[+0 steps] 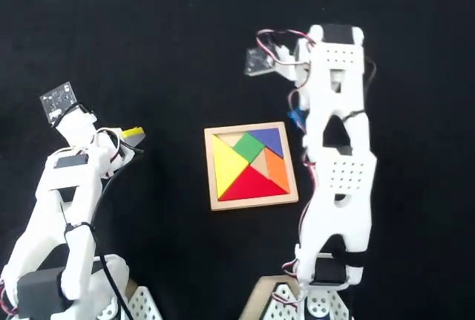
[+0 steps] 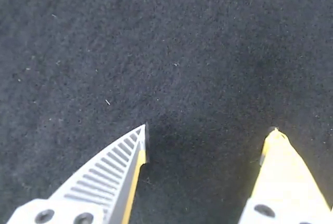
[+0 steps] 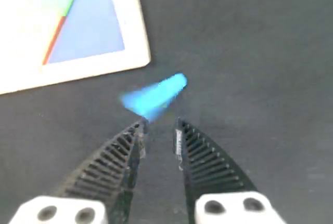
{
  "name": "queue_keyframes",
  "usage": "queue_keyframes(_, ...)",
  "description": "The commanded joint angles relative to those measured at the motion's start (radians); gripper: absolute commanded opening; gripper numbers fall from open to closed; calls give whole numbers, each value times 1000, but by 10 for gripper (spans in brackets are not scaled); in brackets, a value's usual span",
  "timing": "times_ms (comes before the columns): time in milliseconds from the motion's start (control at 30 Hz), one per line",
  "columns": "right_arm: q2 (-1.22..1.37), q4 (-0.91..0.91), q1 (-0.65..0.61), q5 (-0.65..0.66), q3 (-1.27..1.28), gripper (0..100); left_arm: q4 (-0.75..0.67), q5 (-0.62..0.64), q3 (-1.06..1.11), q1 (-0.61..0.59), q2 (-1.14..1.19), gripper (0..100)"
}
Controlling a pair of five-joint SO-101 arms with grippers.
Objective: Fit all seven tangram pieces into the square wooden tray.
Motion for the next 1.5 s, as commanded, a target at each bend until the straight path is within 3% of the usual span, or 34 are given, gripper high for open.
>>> queue_keyframes(0, -94, 35, -49, -44, -65, 80, -18, 9, -7, 15, -3, 343)
queue_keyframes(233, -99, 37, -11, -51, -65, 82, -18, 9, -7, 15, -3, 343)
queue_keyframes(467, -99, 40, 8, -201, 28, 82, -18, 9, -7, 15, -3, 343)
queue_keyframes(600, -134, 41, 34, -413, 93, 103, -18, 9, -7, 15, -3, 343)
queue_keyframes(733, -240, 34, 74, -422, 260, 160, -18, 9, -7, 15, -3, 343)
queue_keyframes(800, -286, -15, 83, -448, 351, 151, -18, 9, -7, 15, -3, 343)
queue_keyframes(1033, -280, -408, 57, -819, 578, 124, -18, 9, -5, 15, -3, 343)
queue_keyframes(1167, -275, -417, -6, -876, 538, 11, -18, 9, -5, 15, -3, 343)
queue_keyframes(1467, -240, -457, -83, -884, 533, 35, -18, 9, -5, 15, -3, 343)
